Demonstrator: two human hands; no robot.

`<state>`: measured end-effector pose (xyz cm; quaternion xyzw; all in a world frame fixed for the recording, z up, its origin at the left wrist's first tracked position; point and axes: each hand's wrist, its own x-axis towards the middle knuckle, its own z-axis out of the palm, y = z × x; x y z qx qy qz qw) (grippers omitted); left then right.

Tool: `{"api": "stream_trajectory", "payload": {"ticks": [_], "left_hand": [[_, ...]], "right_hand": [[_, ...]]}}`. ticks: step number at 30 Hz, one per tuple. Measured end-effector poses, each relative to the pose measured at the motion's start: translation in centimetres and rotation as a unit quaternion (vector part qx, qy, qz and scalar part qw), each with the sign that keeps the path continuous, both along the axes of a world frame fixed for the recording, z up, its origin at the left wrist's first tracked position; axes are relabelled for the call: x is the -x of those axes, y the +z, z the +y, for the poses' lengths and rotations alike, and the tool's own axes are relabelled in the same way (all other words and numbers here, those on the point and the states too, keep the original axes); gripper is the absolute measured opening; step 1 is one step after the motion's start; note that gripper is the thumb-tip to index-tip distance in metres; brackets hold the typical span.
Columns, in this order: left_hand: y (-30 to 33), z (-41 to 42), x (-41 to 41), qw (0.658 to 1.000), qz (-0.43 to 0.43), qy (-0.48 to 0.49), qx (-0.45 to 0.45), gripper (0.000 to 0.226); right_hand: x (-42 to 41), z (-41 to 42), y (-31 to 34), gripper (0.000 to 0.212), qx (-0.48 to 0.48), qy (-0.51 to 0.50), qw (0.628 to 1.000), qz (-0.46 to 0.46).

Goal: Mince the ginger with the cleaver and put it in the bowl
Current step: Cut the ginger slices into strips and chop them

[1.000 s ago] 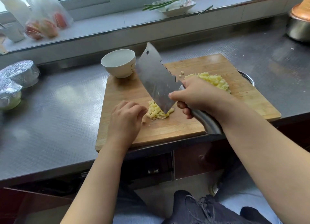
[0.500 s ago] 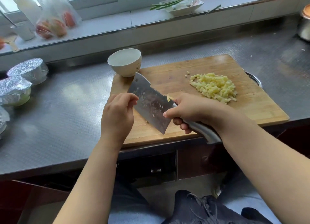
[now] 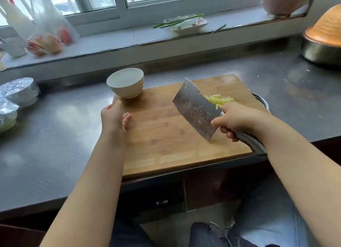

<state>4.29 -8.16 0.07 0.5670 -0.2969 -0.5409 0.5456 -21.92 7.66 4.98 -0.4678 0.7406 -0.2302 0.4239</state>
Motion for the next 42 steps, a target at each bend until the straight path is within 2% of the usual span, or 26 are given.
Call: {"api": "stream_trajectory", "payload": {"ticks": [3, 12, 20, 26, 34, 36, 40, 42], "left_hand": [[0.1, -1.8, 1.1, 0.999, 0.029, -0.012, -0.023, 0.053], [1.1, -4.8, 2.2, 0.985, 0.171, 0.013, -0.024, 0.064], [1.1, -6.2, 2.0, 0.977, 0.214, 0.001, -0.007, 0.057], [1.3, -6.0, 2.2, 0.978, 0.208, -0.011, -0.016, 0.056], [0.9, -3.5, 1.8, 0.982, 0.171, -0.079, -0.028, 0.053], [1.1, -2.2, 1.6, 0.981, 0.156, -0.113, -0.034, 0.053], [1.5, 0.7, 1.6, 0.974, 0.128, -0.173, -0.067, 0.052], [1.5, 1.7, 1.6, 0.972, 0.095, -0.201, -0.070, 0.043]], "right_hand": [[1.4, 0.0, 0.2, 0.004, 0.004, -0.032, 0.999, 0.029], [1.6, 0.2, 0.4, 0.012, 0.007, -0.052, 0.998, 0.035], [0.2, -0.6, 1.0, 0.006, 0.031, -0.051, 0.996, -0.063], [-0.8, -1.2, -0.6, 0.013, 0.025, -0.084, 0.989, -0.121], [0.8, -0.4, -1.3, 0.023, 0.051, -0.109, 0.990, -0.070], [0.4, -0.6, -1.4, 0.030, 0.073, -0.099, 0.990, -0.071], [-1.2, -0.5, -0.5, 0.047, 0.124, -0.096, 0.974, -0.162], [-1.8, -0.4, -0.3, 0.046, 0.184, -0.076, 0.973, -0.118]]}}
